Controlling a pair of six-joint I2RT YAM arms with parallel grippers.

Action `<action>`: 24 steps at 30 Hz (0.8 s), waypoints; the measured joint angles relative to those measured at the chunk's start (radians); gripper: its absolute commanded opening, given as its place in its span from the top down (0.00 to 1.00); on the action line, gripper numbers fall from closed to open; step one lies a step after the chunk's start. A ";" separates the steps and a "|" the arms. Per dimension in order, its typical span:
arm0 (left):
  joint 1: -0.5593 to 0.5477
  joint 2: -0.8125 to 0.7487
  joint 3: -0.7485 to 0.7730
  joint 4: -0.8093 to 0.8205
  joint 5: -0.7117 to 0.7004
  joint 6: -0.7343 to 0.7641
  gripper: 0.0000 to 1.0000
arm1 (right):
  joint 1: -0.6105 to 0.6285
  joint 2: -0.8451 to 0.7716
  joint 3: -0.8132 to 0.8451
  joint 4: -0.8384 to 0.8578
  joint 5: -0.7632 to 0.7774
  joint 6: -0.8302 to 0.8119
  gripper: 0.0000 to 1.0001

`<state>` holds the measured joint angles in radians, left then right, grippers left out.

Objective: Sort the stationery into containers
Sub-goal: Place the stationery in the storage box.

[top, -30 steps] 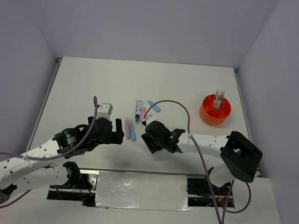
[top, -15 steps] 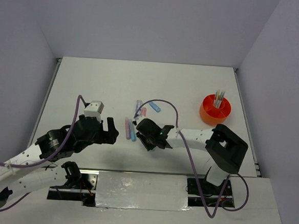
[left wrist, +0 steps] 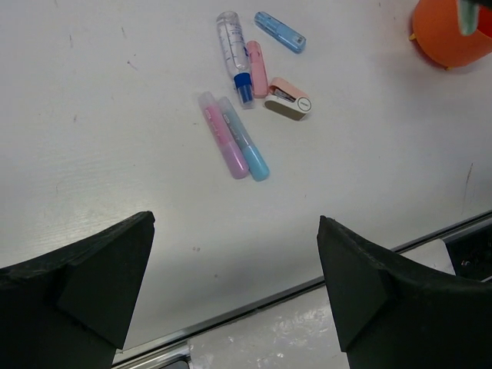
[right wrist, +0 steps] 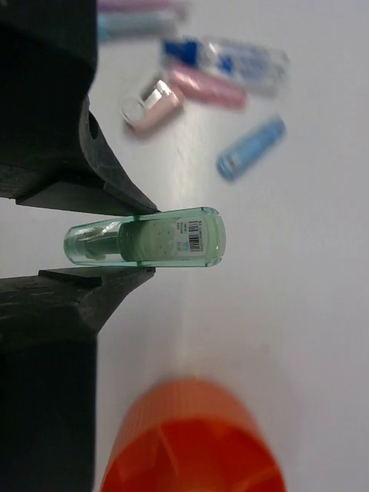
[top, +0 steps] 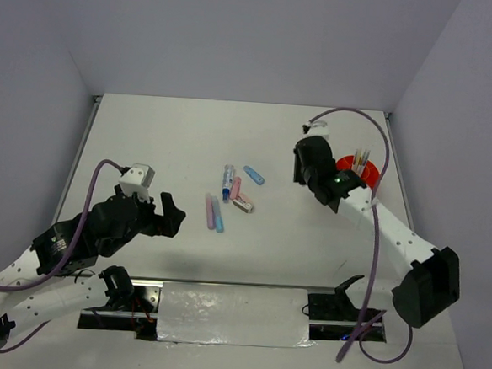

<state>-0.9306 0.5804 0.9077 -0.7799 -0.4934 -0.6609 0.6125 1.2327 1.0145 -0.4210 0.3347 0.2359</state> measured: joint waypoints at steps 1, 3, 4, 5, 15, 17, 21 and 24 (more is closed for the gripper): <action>0.000 0.000 -0.003 0.003 0.001 0.004 0.01 | -0.047 0.024 0.027 -0.016 0.049 0.006 0.93; 0.000 -0.002 -0.012 0.006 0.002 0.006 0.01 | -0.125 0.084 0.084 -0.064 0.119 0.016 0.92; 0.000 -0.002 -0.016 0.006 0.006 0.007 0.01 | -0.162 0.117 0.111 -0.082 0.153 0.020 0.91; 0.000 -0.001 -0.019 0.007 0.010 0.008 0.01 | -0.192 0.150 0.142 -0.105 0.186 0.022 0.91; 0.000 -0.002 -0.026 0.017 0.028 0.010 0.01 | -0.326 0.367 0.373 -0.204 0.320 0.007 0.86; 0.000 -0.005 -0.027 0.021 0.029 0.011 0.01 | -0.340 0.393 0.385 -0.205 0.322 0.000 0.85; 0.000 -0.010 -0.027 0.026 0.032 0.012 0.01 | -0.363 0.426 0.386 -0.206 0.322 -0.010 0.82; 0.000 -0.010 -0.027 0.027 0.036 0.023 0.01 | -0.370 0.444 0.386 -0.207 0.325 -0.016 0.81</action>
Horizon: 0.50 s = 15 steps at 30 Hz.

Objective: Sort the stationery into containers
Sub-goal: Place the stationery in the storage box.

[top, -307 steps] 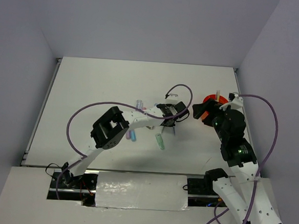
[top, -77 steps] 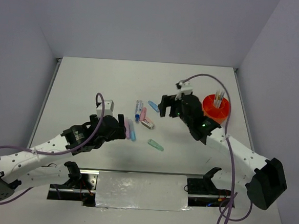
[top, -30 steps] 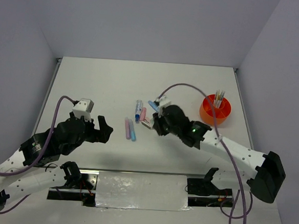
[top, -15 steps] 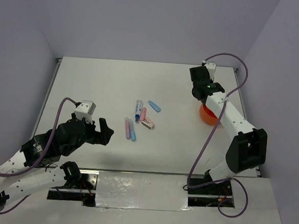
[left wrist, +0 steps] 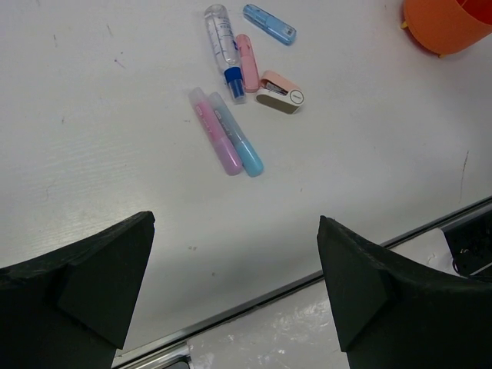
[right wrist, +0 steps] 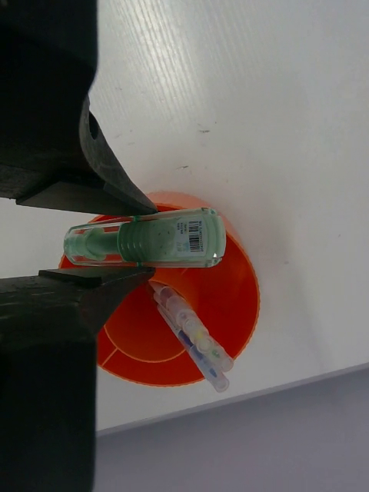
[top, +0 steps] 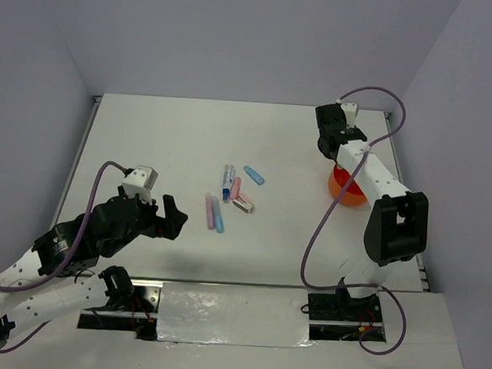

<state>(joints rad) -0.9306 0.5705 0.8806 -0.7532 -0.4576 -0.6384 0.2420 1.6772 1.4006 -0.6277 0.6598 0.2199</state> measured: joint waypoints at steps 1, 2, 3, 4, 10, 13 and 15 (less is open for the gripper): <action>0.000 0.000 0.000 0.000 0.001 0.004 0.01 | 0.000 0.008 0.000 0.000 0.000 -0.002 0.80; 0.000 0.000 0.000 0.001 0.002 0.005 0.01 | 0.000 0.016 0.000 0.000 0.000 -0.003 0.79; 0.000 0.000 0.000 0.003 0.004 0.006 0.01 | 0.000 0.024 0.000 0.000 0.000 -0.005 0.79; 0.000 0.000 0.000 0.005 0.006 0.007 0.01 | 0.000 0.032 0.000 0.000 0.000 -0.005 0.78; 0.000 0.000 0.000 0.012 0.012 0.008 0.01 | -0.001 0.071 0.000 -0.003 0.000 -0.006 0.75; 0.000 0.000 0.000 0.013 0.015 0.008 0.01 | -0.001 0.078 0.000 -0.005 0.000 -0.006 0.74; 0.000 0.000 0.000 0.014 0.018 0.008 0.01 | -0.001 0.080 0.000 -0.008 0.001 -0.006 0.71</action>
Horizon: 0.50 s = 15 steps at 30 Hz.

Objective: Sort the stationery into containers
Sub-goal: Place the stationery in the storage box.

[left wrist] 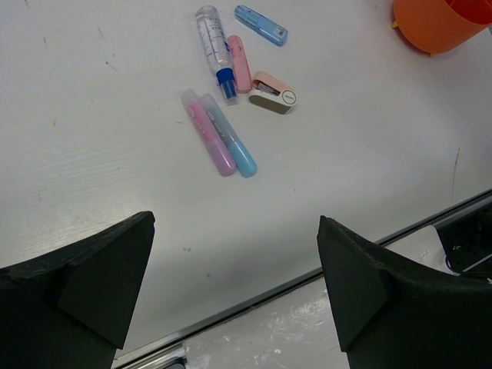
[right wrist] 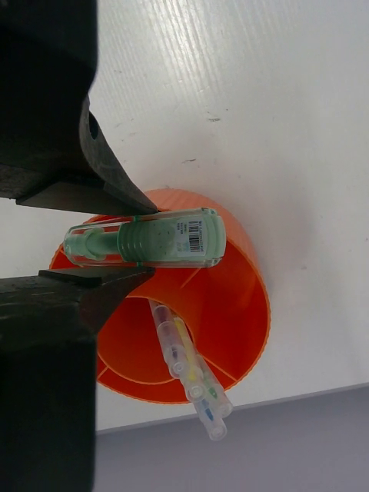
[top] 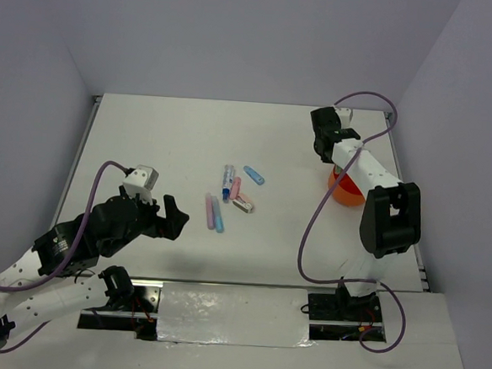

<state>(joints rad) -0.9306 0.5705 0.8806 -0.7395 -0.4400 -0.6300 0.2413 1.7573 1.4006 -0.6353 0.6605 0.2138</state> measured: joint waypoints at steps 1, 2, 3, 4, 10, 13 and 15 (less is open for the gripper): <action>0.000 0.000 0.000 0.000 0.000 0.000 0.01 | 0.000 0.000 0.000 -0.002 0.002 0.000 0.71; 0.000 0.000 0.000 0.000 0.001 0.000 0.01 | 0.000 0.000 0.000 -0.002 0.006 0.000 0.70; 0.000 0.000 0.000 0.000 0.001 0.000 0.01 | 0.000 0.000 0.000 -0.003 0.008 0.000 0.69; 0.000 0.000 0.000 0.000 0.001 0.001 0.01 | 0.000 0.000 0.000 -0.004 0.010 0.000 0.69; 0.000 -0.002 -0.002 0.002 0.008 0.002 0.01 | 0.000 0.000 0.000 -0.012 0.016 0.000 0.65; 0.000 -0.007 -0.004 0.002 0.011 0.002 0.01 | 0.000 0.000 0.000 -0.017 0.018 -0.003 0.60; 0.000 -0.007 -0.004 0.002 0.012 0.002 0.01 | 0.000 0.000 0.000 -0.018 0.018 -0.004 0.58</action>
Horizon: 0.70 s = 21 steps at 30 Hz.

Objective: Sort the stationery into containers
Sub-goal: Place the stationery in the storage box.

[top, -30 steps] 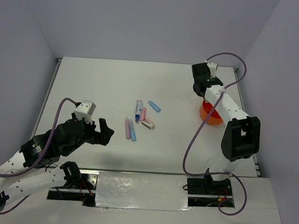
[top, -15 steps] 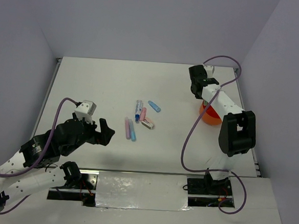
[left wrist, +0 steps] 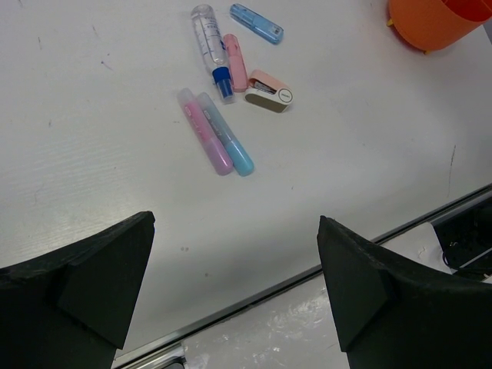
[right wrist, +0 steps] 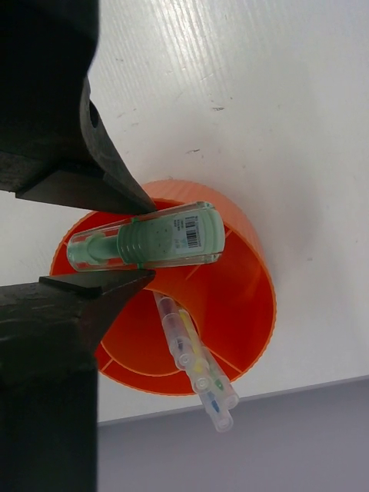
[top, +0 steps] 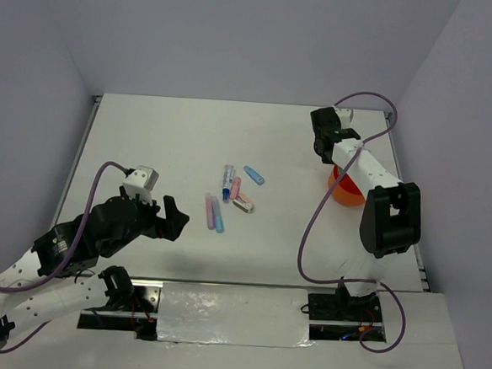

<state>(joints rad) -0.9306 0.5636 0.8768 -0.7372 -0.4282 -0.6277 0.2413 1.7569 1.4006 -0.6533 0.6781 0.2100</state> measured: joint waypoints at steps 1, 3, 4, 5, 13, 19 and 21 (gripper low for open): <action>0.000 0.000 0.000 0.000 0.000 0.000 0.01 | 0.000 0.000 0.000 -0.001 0.000 0.000 0.57; 0.000 0.000 0.000 0.001 0.000 0.000 0.01 | 0.000 0.000 0.000 -0.005 -0.001 -0.001 0.53; 0.000 0.000 0.000 0.001 0.000 0.000 0.01 | 0.000 0.000 0.000 -0.006 -0.003 -0.002 0.52; 0.000 0.000 0.000 0.001 0.000 0.000 0.01 | 0.000 0.000 0.000 -0.006 -0.004 -0.004 0.52; 0.000 0.000 0.000 0.001 -0.001 0.000 0.01 | 0.003 0.000 0.000 -0.017 -0.021 -0.006 0.46; 0.000 0.004 0.000 -0.004 -0.022 -0.004 0.01 | 0.098 -0.054 0.000 -0.020 -0.081 -0.016 0.38; 0.000 0.011 0.000 -0.013 -0.051 -0.013 0.01 | 0.175 -0.101 0.000 -0.015 -0.118 -0.021 0.37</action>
<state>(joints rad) -0.9306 0.5751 0.8768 -0.7506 -0.4793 -0.6403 0.4160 1.6562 1.4006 -0.6685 0.5602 0.1886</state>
